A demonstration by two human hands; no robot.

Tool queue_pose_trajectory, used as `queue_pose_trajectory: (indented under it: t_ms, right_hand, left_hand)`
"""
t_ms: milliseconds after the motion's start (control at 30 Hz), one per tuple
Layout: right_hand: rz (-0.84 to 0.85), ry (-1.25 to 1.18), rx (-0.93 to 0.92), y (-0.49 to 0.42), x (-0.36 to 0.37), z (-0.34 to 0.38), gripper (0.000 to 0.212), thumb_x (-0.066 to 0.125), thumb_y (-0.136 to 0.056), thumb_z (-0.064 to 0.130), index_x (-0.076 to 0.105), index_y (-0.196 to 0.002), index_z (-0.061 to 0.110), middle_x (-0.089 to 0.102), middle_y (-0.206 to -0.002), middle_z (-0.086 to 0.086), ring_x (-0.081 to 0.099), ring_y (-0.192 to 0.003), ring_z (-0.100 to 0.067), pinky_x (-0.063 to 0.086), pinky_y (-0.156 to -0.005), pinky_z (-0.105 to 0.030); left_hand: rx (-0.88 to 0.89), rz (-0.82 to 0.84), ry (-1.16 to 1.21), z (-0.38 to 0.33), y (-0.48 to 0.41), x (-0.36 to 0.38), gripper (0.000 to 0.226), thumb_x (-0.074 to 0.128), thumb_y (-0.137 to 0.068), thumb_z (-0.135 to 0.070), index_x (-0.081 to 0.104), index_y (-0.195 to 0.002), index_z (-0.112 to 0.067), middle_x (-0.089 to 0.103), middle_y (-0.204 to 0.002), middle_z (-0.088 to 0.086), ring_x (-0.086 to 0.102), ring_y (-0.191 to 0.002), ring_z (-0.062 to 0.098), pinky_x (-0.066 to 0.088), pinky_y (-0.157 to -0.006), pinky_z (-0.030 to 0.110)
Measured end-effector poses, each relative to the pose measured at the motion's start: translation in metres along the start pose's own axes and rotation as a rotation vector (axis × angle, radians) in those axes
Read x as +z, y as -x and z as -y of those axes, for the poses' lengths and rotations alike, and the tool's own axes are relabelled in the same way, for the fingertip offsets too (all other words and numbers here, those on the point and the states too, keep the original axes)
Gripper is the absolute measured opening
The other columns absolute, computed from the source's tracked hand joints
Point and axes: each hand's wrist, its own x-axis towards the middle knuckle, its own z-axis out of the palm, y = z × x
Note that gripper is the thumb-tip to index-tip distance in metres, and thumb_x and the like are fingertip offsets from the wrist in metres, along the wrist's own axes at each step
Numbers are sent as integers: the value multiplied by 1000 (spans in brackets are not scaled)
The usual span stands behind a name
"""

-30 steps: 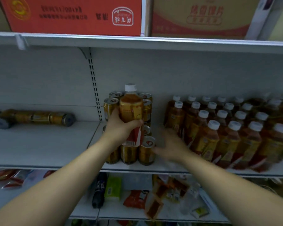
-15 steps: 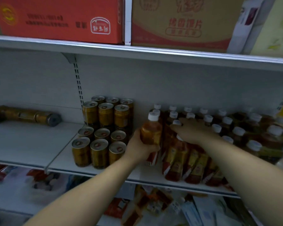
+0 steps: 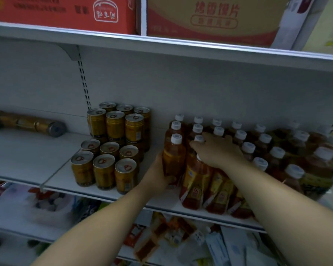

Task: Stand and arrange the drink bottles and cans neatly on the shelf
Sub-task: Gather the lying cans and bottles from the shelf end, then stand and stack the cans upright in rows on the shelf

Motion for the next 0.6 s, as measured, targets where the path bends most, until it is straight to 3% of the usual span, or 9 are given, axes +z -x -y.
queue_pose_trajectory:
  t_ms: [100,233,367,433,500,600]
  right_hand:
    - [-13,-39,1,-1,4,2,101,2,-53,72,33,-141,32,37,-147,-9,31,-125,-48,33,-95,-53]
    - [-54,-179,11,4,2,3,92,20,-60,75,33,-143,36,46,-142,-10,42,-126,-40,36,-102,-56]
    - [85,28,3,10,-10,3,86,14,-60,73,35,-137,39,35,-148,-3,31,-125,-43,31,-96,-52]
    - [111,-16,43,8,-17,5,82,22,-60,79,41,-130,41,42,-144,2,38,-125,-36,29,-99,-51]
    - [115,-61,49,6,-26,14,82,36,-63,82,48,-128,33,51,-137,0,48,-118,-29,34,-99,-44]
    - [29,-77,-26,15,-40,48,77,45,-73,77,51,-131,26,54,-136,-6,53,-117,-30,41,-99,-40]
  left_hand:
    - [-45,52,1,-5,-9,-3,99,74,-74,-12,10,-147,-33,48,-122,-10,47,-120,14,39,-96,30]
    - [-68,81,-52,-11,-11,-7,100,74,-77,-17,6,-148,-34,46,-121,-10,46,-117,11,37,-97,29]
    - [-10,132,-78,-28,4,-21,97,74,-79,-21,8,-149,-29,43,-134,-7,44,-126,14,37,-97,26]
    - [18,136,-183,-39,13,-42,92,69,-84,-29,7,-151,-23,36,-145,-4,38,-132,16,31,-100,22]
    - [37,125,-315,-46,21,-70,86,64,-87,-39,10,-152,-24,28,-154,1,33,-138,21,30,-108,29]
    - [2,109,-341,-47,35,-115,73,64,-85,-43,27,-146,-30,48,-139,-1,52,-121,21,45,-98,32]
